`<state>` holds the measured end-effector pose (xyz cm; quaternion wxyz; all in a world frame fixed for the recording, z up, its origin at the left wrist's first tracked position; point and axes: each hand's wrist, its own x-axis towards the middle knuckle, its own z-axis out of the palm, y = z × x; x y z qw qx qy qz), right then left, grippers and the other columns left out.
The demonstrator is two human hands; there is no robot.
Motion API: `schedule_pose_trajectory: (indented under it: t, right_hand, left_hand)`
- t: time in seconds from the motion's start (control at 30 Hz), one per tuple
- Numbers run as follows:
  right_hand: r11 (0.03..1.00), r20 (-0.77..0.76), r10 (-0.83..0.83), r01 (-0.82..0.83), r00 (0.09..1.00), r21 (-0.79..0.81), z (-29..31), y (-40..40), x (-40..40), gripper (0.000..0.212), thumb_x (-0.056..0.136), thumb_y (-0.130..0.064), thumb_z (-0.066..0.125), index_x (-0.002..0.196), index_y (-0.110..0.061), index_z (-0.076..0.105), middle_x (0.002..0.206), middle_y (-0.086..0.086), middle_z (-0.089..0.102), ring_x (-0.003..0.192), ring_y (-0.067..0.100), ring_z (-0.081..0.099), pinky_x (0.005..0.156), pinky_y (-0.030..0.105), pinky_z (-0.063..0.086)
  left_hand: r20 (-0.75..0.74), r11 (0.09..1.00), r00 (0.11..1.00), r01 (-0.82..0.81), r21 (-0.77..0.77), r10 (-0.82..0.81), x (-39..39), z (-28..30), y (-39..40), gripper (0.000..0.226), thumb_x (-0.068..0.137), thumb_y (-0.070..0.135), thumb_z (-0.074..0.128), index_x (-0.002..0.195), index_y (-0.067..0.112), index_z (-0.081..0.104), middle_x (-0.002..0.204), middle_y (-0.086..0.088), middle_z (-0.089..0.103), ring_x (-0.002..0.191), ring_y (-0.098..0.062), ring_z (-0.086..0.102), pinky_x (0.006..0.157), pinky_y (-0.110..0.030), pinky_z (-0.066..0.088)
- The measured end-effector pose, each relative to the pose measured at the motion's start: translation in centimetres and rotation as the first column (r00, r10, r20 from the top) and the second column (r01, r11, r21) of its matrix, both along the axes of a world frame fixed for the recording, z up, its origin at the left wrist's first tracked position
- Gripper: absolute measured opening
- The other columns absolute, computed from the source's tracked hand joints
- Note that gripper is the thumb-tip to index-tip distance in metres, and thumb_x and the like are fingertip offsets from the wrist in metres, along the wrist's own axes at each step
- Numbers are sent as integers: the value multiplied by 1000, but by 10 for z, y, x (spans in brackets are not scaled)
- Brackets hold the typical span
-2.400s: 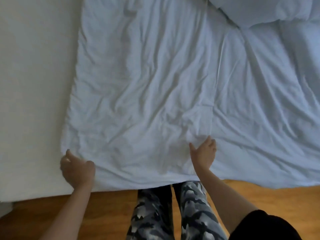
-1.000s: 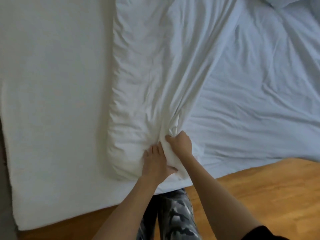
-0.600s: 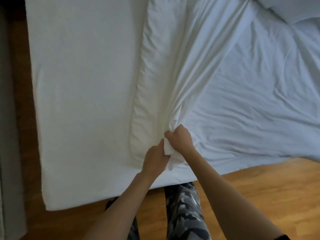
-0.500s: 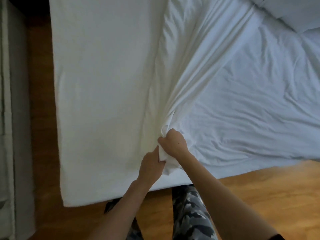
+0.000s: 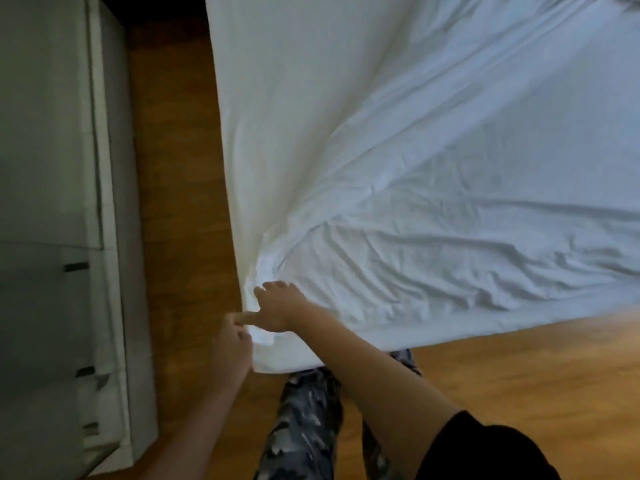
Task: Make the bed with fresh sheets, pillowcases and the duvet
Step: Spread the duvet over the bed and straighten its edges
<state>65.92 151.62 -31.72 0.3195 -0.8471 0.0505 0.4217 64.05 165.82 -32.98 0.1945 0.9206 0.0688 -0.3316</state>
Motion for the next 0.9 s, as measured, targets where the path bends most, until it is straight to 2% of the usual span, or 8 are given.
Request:
schedule_pose_trajectory:
  t: [0.17, 0.27, 0.37, 0.53, 0.63, 0.73, 0.83, 0.9]
  right_hand:
    - [905, 277, -397, 423, 875, -39, -61, -50, -84, 48, 96, -29, 50, 140, -11, 42, 145, 11, 41, 133, 29, 36, 111, 37, 28]
    - [798, 512, -334, 526, 791, -293, -99, -118, -135, 63, 86, -27, 68, 139, -7, 42, 140, 20, 44, 128, 38, 41, 105, 51, 38]
    - [768, 490, -180, 433, 853, -473, -128, -182, -166, 92, 77, -44, 74, 146, -10, 25, 147, 25, 33, 135, 44, 32, 111, 55, 27]
    - [769, 394, -53, 289, 917, -570, -167, -234, -169, 110, 67, -65, 65, 147, -5, 20, 150, 24, 27, 141, 38, 22, 114, 53, 14]
    - [762, 455, 11, 287, 891, -581, -186, -237, -160, 89, 71, -67, 63, 129, -1, 46, 129, 21, 50, 122, 38, 46, 105, 50, 32]
    - [715, 601, 134, 343, 788, -609, -195, -238, -151, 53, 80, -51, 56, 95, -1, 60, 89, 16, 62, 83, 36, 60, 75, 42, 48]
    - [733, 597, 131, 329, 791, -596, -191, -235, -134, 35, 75, -33, 74, 76, -1, 59, 70, 19, 61, 63, 37, 60, 56, 39, 47]
    - [763, 530, 76, 292, 845, -576, -178, -232, -128, 37, 81, -35, 69, 75, 0, 60, 71, 21, 64, 64, 39, 62, 55, 37, 43]
  left_hand:
    - [324, 966, 912, 259, 25, -252, 13, -31, -42, 36, 91, 11, 54, 128, 12, 52, 130, -9, 54, 121, -26, 50, 92, -40, 48]
    - [412, 912, 821, 405, 69, -396, 23, -61, -87, 52, 90, 19, 59, 138, 9, 42, 145, -18, 39, 135, -34, 34, 107, -46, 35]
    - [346, 948, 883, 282, 148, -316, 39, -100, -111, 83, 87, 42, 62, 149, 10, 19, 154, -24, 20, 142, -40, 18, 115, -53, 14]
    - [374, 986, 915, 112, 124, -151, 53, -144, -123, 97, 80, 60, 63, 147, 4, 22, 133, -26, 48, 121, -41, 47, 105, -51, 30]
    - [489, 985, 858, 97, 146, -157, 56, -156, -121, 77, 86, 59, 55, 137, 3, 38, 127, -23, 53, 113, -39, 51, 94, -46, 39]
    - [518, 985, 839, 118, 125, -166, 61, -162, -117, 52, 93, 51, 48, 113, 2, 51, 110, -23, 61, 100, -40, 58, 81, -45, 43]
    - [472, 978, 857, 194, 76, -207, 65, -158, -111, 36, 98, 41, 45, 97, 5, 50, 92, -21, 64, 83, -40, 60, 69, -42, 43]
    - [465, 964, 849, 263, 41, -252, 63, -149, -100, 26, 99, 34, 45, 89, 10, 46, 82, -14, 60, 73, -34, 57, 63, -38, 41]
